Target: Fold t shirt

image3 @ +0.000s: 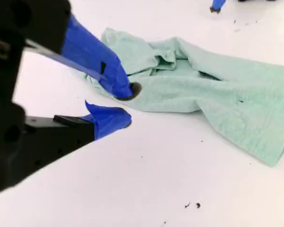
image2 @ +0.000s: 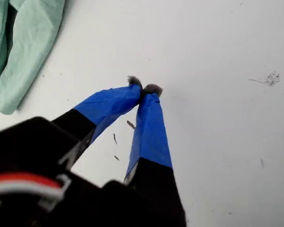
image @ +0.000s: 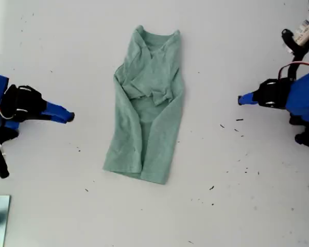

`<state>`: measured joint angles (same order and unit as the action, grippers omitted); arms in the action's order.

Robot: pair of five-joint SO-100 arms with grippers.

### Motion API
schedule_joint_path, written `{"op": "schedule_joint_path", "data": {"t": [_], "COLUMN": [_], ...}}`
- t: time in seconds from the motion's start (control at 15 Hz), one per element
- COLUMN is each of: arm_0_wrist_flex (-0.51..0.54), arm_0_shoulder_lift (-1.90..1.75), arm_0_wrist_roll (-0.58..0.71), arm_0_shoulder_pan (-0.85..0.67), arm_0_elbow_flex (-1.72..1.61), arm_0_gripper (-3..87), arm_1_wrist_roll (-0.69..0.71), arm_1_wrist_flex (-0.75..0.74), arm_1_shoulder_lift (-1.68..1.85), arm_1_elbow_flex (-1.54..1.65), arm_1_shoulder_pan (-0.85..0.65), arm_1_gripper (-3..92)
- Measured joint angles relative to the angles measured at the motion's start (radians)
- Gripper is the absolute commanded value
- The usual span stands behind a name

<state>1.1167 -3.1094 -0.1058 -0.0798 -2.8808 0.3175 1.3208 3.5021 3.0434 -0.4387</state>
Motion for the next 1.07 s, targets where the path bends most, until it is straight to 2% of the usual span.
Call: {"op": "schedule_joint_path", "data": {"t": [0.13,0.27,0.33,0.47,0.53,0.6,0.73,1.07], "arm_0_wrist_flex": [-0.011,0.054,0.117,0.308,0.393,0.430,0.439,0.376], "arm_0_shoulder_lift": [-0.021,0.038,0.179,0.568,0.744,0.888,1.078,1.342], "arm_0_wrist_roll": [-0.040,-0.083,-0.095,-0.077,-0.049,-0.014,0.040,0.133], "arm_0_shoulder_pan": [0.041,0.067,0.098,0.164,0.189,0.216,0.230,0.232], "arm_0_elbow_flex": [-0.044,0.074,0.230,0.657,0.893,1.091,1.258,1.282], "arm_0_gripper": [0.1,20.0,30.5,29.9,29.3,30.1,31.7,33.2], "arm_1_wrist_roll": [-0.009,-0.069,-0.098,-0.114,-0.114,-0.124,-0.129,-0.161], "arm_1_wrist_flex": [0.018,0.023,0.021,0.060,0.127,0.227,0.321,0.204], "arm_1_shoulder_lift": [0.000,-0.133,-0.379,-0.977,-1.261,-1.503,-1.839,-2.108], "arm_1_elbow_flex": [-0.003,-0.183,-0.370,-0.868,-1.137,-1.405,-1.848,-2.056], "arm_1_shoulder_pan": [0.021,0.163,0.238,0.379,0.434,0.480,0.549,0.618], "arm_1_gripper": [2.0,2.5,12.7,22.1,25.8,30.3,29.9,29.2]}}
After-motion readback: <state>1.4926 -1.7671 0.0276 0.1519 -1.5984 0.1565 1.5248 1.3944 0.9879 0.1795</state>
